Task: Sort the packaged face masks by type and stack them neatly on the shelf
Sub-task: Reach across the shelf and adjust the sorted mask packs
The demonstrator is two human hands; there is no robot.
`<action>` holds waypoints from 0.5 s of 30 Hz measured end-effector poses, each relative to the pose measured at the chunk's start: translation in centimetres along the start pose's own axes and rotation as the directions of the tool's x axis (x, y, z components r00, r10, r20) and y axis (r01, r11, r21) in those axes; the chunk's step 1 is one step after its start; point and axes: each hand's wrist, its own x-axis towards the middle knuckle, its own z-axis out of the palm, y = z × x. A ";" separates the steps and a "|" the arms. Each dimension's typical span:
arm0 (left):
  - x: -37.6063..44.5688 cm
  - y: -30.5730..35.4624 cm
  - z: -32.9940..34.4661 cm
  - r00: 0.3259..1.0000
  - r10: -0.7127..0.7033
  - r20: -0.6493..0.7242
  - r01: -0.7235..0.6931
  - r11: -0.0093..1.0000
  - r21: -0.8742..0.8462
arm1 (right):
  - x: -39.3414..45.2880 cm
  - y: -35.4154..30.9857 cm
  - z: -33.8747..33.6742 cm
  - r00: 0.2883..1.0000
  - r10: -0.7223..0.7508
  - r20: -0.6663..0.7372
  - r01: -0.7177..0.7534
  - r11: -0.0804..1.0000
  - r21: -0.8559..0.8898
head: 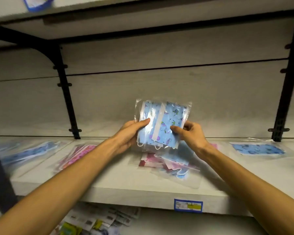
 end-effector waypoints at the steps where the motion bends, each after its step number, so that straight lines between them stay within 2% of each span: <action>1: -0.3 -0.3 -0.8 1.000 0.001 -0.021 -0.002 1.000 -0.029 | -0.4 -0.1 0.4 1.000 -0.007 -0.003 0.007 1.000 -0.009; 3: -1.2 -0.6 -2.4 0.999 0.004 -0.051 -0.006 0.999 -0.049 | -1.4 -0.6 1.5 1.000 -0.014 -0.009 0.014 1.000 -0.019; 8: -5.5 -0.4 -7.1 0.985 0.021 -0.170 -0.015 0.999 0.038 | -4.9 -2.8 5.6 0.999 -0.042 -0.024 0.041 0.998 -0.043; 12: -10.7 1.3 -12.7 0.981 0.064 -0.184 -0.045 0.993 0.108 | -8.1 -5.5 11.2 0.995 -0.093 -0.048 0.090 0.993 -0.072; 15: -15.0 2.6 -17.8 0.975 0.089 -0.205 -0.066 0.991 0.119 | -10.8 -7.6 16.9 0.994 -0.097 -0.056 0.097 0.995 -0.008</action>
